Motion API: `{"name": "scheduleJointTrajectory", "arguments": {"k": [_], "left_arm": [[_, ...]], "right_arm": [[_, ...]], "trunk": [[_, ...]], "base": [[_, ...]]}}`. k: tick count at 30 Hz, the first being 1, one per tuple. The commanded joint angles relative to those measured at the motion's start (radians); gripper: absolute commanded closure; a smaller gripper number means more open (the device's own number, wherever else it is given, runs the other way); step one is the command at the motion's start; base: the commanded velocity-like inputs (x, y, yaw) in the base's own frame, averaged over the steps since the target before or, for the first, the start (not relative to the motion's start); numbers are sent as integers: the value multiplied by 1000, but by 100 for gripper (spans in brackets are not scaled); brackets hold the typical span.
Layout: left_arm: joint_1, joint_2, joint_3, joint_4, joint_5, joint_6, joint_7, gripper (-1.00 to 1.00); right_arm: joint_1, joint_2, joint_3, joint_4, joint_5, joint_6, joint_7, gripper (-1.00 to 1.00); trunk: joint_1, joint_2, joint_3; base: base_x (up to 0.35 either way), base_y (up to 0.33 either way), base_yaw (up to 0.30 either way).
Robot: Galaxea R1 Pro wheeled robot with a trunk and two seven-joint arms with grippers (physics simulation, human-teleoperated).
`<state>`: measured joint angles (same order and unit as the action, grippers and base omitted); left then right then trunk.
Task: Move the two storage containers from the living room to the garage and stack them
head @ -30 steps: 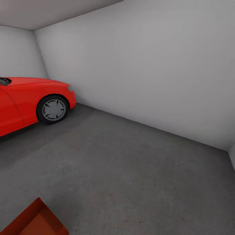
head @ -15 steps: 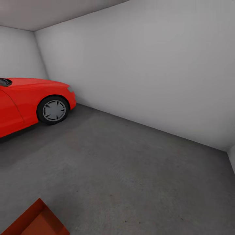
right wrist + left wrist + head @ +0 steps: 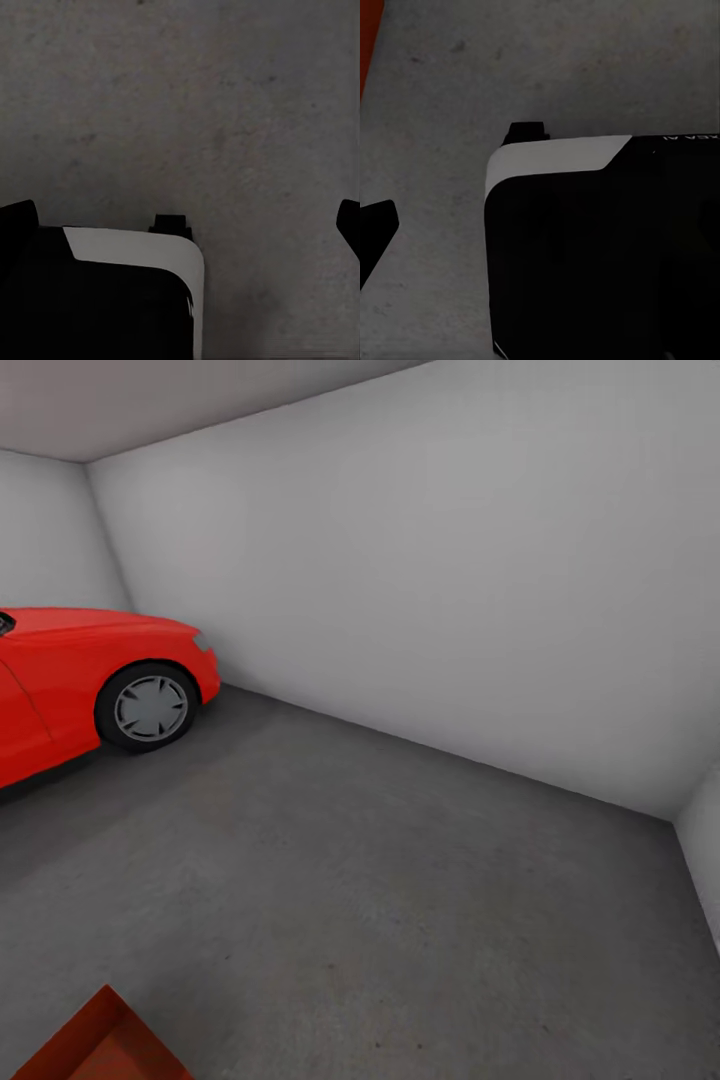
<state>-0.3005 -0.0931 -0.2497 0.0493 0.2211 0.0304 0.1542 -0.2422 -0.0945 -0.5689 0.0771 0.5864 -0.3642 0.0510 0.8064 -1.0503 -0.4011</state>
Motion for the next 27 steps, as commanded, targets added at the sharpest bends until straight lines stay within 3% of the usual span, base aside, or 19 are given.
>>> {"name": "scheduleJointTrajectory", "arguments": {"k": [1,21,27], "left_arm": [[0,-1,-8,1,9,2,2,-100],[1,1,-8,1,11,2,2,-100],[1,15,-7,1,12,1,2,-100]], "right_arm": [[0,-1,-5,4,-2,-6,4,-100],[6,-1,-5,4,-6,-6,6,-100],[14,-1,-5,4,-5,-7,3,-100]], "trunk": [[0,-1,1],[0,-1,30],[0,-1,39]], "base": [[0,0,-179],[0,0,-187],[0,0,-189]]}}
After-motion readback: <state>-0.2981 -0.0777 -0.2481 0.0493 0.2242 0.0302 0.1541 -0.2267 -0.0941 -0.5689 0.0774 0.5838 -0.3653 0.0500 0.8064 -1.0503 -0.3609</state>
